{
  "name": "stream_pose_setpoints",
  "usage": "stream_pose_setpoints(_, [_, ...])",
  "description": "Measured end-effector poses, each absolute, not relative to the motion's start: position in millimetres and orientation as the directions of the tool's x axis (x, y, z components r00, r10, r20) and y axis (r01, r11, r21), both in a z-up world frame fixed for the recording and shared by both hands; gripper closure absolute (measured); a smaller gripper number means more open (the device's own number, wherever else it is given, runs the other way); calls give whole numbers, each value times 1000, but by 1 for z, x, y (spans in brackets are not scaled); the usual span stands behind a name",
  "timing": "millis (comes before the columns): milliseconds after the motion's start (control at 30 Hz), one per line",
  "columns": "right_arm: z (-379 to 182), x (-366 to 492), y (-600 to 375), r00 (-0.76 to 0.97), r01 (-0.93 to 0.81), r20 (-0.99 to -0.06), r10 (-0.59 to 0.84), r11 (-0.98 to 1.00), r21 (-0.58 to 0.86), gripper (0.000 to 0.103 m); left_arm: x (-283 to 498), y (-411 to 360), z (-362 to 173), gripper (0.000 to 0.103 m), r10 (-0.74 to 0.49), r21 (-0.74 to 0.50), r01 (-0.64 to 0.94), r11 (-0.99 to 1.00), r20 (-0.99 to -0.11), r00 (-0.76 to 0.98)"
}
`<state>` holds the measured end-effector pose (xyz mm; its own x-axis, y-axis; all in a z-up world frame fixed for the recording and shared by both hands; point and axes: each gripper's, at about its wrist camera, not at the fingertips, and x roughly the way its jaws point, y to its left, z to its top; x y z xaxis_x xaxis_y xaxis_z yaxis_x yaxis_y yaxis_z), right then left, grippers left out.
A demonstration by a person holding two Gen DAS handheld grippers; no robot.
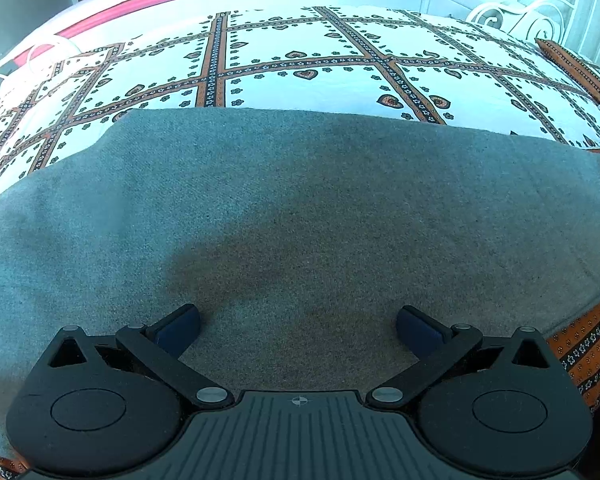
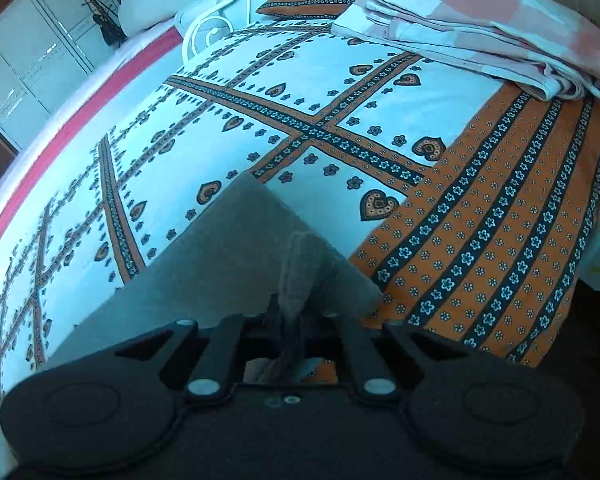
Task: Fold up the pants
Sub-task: 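Open the right gripper to release the folded leg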
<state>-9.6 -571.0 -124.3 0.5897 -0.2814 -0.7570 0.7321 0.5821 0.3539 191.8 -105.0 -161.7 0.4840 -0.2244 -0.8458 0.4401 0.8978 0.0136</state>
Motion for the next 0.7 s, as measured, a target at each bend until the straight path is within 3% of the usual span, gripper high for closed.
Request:
stream_pose_setpoints(67, [-118, -15, -568, 601, 721, -752, -272, 591, 362, 89, 192, -105, -161, 0, -225, 10, 438, 899, -847, 482])
stream_pose_setpoints(200, [-111, -36, -568, 623, 732, -733, -273, 534, 423, 84, 192, -103, -158, 0, -230, 0, 431, 902, -846, 481])
stream_pose_setpoints(333, [-96, -51, -563, 570, 798, -704, -423, 489, 353, 52, 192, -101, -156, 0, -231, -7, 421, 907, -845, 482])
stream_pose_setpoints(367, [-92, -51, -562, 570, 801, -685, -453, 491, 341, 50, 193, -100, -155, 0, -233, -12, 418, 908, -845, 482])
stream_pose_setpoints(433, [-83, -43, -564, 608, 764, -660, -442, 554, 332, 51, 194, -99, -155, 0, -235, -20, 412, 911, -846, 479])
stream_pose_setpoints(533, [-78, -12, -575, 659, 676, -669, -344, 661, 325, 66, 196, -98, -154, 0, -242, -35, 401, 915, -845, 477])
stream_pose_setpoints(700, [-90, 43, -605, 627, 627, -728, -279, 735, 258, 69, 198, -96, -154, 0, -233, -31, 388, 921, -842, 487])
